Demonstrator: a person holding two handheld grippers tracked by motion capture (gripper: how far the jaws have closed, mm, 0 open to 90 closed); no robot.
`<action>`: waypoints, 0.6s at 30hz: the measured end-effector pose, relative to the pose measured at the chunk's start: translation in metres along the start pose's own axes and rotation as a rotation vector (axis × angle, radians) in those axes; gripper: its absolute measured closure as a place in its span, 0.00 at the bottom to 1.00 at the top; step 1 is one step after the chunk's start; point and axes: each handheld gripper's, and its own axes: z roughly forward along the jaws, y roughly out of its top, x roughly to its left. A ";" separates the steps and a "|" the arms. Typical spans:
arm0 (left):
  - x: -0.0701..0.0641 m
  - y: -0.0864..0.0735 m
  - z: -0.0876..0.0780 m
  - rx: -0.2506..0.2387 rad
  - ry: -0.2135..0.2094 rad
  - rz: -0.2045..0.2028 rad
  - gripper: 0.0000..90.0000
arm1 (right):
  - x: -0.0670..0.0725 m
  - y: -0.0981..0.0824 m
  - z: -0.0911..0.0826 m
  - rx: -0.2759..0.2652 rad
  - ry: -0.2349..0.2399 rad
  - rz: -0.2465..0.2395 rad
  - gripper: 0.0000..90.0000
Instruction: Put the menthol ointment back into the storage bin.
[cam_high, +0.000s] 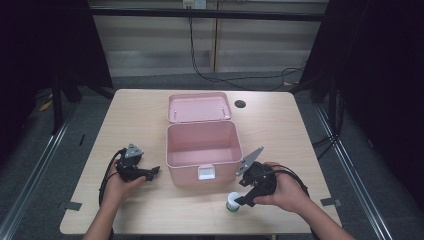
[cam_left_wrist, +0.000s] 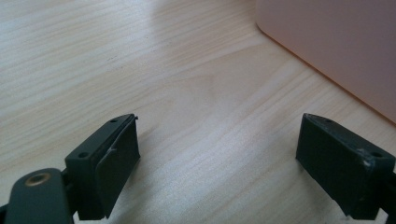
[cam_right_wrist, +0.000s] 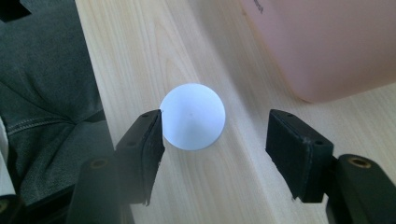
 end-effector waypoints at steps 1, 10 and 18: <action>0.000 0.000 0.000 0.000 0.000 -0.001 0.14 | 0.000 0.000 0.001 0.004 -0.005 -0.008 0.41; 0.000 0.000 0.000 -0.001 0.001 -0.002 0.14 | 0.002 0.001 0.003 0.020 0.003 -0.007 0.41; 0.000 0.000 0.000 0.000 0.002 -0.002 0.14 | 0.004 0.001 0.007 0.026 0.011 -0.013 0.42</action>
